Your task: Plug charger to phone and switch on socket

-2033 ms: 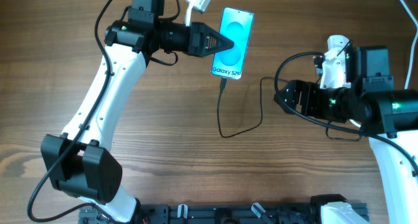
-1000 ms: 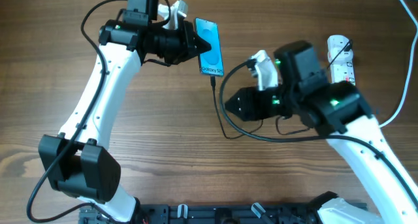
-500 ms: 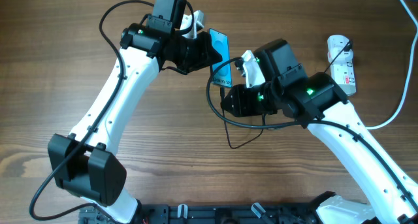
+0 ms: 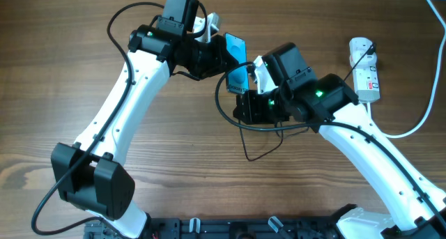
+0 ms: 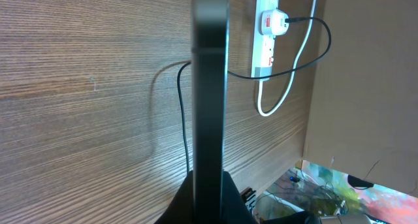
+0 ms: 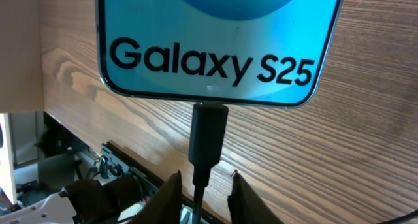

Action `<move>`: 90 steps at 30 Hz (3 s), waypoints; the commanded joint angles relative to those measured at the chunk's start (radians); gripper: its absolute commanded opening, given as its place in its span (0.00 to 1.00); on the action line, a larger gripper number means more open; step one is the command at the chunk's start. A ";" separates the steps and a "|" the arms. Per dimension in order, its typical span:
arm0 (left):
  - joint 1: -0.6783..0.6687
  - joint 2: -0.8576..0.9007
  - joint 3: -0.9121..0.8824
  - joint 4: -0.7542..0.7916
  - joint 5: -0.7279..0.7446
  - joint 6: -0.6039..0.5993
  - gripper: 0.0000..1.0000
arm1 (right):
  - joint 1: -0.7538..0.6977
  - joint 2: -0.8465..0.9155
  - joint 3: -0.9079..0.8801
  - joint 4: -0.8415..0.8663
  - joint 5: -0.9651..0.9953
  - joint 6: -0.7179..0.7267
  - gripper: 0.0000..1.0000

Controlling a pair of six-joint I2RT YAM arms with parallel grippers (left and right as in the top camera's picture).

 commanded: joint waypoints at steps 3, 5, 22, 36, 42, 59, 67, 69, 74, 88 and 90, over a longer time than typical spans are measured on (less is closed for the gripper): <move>-0.006 -0.028 0.005 0.003 0.038 -0.002 0.04 | 0.004 0.013 0.007 0.020 0.021 0.002 0.17; -0.006 -0.028 0.005 -0.002 0.038 -0.003 0.04 | 0.004 0.013 0.007 0.026 0.021 0.003 0.15; -0.011 -0.028 0.005 -0.026 0.068 0.023 0.04 | 0.004 0.013 0.008 0.068 0.021 0.004 0.04; -0.018 -0.028 0.005 -0.035 0.068 0.021 0.04 | 0.000 0.013 0.011 0.117 0.052 0.002 0.04; -0.013 -0.028 0.005 -0.032 0.068 0.021 0.04 | 0.000 0.013 0.011 0.091 0.050 -0.001 0.22; 0.035 -0.027 0.005 -0.130 -0.003 0.084 0.04 | -0.163 -0.103 0.102 -0.155 -0.021 -0.105 1.00; 0.035 -0.028 0.005 -0.040 0.564 0.393 0.04 | -0.530 -0.175 0.135 -0.337 0.110 -0.183 1.00; 0.035 -0.028 0.005 0.026 0.667 0.393 0.04 | -0.546 -0.167 0.134 -0.361 0.115 -0.211 1.00; 0.036 -0.028 0.005 0.082 0.697 0.393 0.04 | -0.545 -0.157 0.134 -0.382 0.118 -0.235 1.00; 0.142 -0.028 0.005 0.154 0.610 0.388 0.04 | -0.544 -0.140 0.071 -0.391 0.118 -0.234 1.00; 0.146 -0.028 0.005 0.147 0.610 0.388 0.04 | -0.544 -0.137 0.071 -0.389 0.117 -0.231 1.00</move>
